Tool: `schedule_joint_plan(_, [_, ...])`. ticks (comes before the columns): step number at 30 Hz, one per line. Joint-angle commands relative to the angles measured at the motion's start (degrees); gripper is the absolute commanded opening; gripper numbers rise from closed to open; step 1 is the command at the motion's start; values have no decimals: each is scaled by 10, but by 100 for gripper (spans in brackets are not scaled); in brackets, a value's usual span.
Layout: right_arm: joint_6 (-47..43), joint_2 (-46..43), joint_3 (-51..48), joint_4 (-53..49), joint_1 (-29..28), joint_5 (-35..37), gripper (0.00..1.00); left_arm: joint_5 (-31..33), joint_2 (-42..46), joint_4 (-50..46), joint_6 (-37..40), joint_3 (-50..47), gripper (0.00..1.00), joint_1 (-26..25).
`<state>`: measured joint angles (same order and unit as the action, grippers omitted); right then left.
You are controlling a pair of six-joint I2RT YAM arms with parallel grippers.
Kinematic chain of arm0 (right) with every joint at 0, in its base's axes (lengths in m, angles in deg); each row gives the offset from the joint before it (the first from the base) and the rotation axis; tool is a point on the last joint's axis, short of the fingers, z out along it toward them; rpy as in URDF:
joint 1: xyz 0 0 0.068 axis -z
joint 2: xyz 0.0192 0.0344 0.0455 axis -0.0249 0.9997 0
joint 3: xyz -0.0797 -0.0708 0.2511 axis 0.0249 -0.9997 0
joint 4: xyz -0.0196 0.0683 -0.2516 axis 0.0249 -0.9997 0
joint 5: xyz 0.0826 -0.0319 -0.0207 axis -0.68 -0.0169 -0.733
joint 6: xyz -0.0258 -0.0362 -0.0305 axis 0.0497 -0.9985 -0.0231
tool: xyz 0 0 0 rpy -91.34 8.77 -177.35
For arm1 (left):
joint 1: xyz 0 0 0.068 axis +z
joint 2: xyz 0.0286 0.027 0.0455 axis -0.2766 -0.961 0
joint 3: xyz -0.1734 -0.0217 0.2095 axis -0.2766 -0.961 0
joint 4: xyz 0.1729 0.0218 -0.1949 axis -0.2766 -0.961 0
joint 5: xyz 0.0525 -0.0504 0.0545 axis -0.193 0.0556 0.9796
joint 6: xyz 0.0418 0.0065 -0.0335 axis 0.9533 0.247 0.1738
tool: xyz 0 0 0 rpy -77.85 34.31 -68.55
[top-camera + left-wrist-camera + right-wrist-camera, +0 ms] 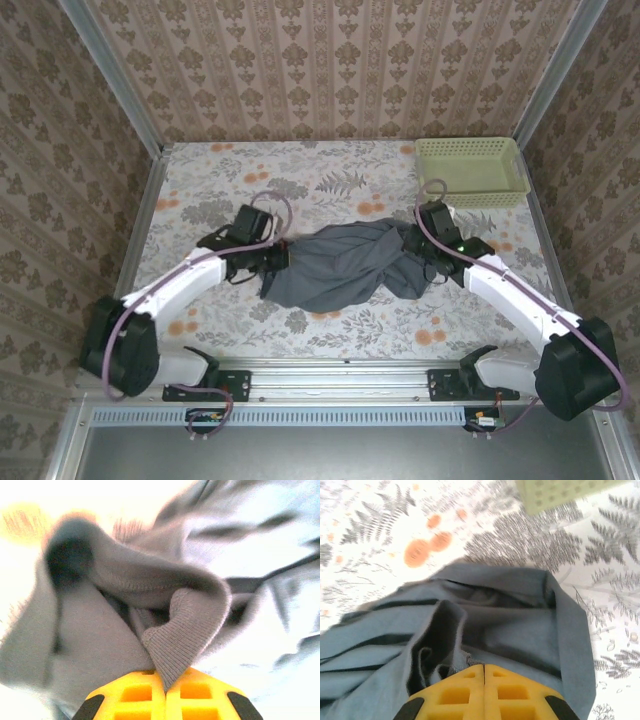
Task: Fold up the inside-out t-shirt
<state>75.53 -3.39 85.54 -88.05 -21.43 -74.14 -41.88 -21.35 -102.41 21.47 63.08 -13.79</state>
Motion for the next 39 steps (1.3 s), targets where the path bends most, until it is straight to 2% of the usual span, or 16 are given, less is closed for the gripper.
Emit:
schedule_joint_plan(1, [-57, -21, 88, -34, -21, -4, 0, 43, 92, -73, 32, 90, 0, 34])
schedule_joint_plan(6, [-114, -6, 235, -57, -118, 44, 0, 76, 182, -141, 54, 254, 0, 117])
schedule_joint_plan(11, [-131, 42, 383, -51, -196, 59, 0, 78, 153, -212, 85, 464, 0, 150])
schedule_joint_plan(14, [-114, 50, 419, -56, -208, 87, 0, 35, 120, -236, 88, 547, 0, 150])
schedule_joint_plan(16, [-100, 43, 413, -70, -199, 125, 0, -7, 106, -234, 77, 563, 0, 148])
schedule_joint_plan(19, [-63, 15, 346, -71, -150, 113, 0, -48, 82, -217, 69, 538, 0, 124])
schedule_joint_plan(24, [-22, -21, 180, -41, -78, 37, 0, -18, 20, -158, 69, 437, 0, 5])
schedule_joint_plan(27, [-1, -22, 79, -21, -53, 18, 2, -32, -24, -71, 35, 349, 8, -55])
schedule_joint_plan(29, [9, -23, 31, -18, -36, 20, 19, -37, -62, -21, 10, 303, 19, -93])
schedule_joint_plan(31, [17, -35, -10, -23, -15, 25, 42, -47, -100, 7, -2, 279, 39, -127])
schedule_joint_plan(32, [19, -43, -23, -28, -6, 30, 50, -54, -116, 10, -5, 273, 46, -141])
schedule_joint_plan(34, [13, -62, -38, -33, 2, 36, 58, -52, -117, 17, -14, 244, 57, -152])
schedule_joint_plan(36, [1, -81, -37, -39, 2, 34, 63, -19, -75, 27, -23, 187, 69, -141])
schedule_joint_plan(39, [-18, -84, -21, -28, -23, 2, 67, 24, 1, 17, -34, 108, 76, -93])
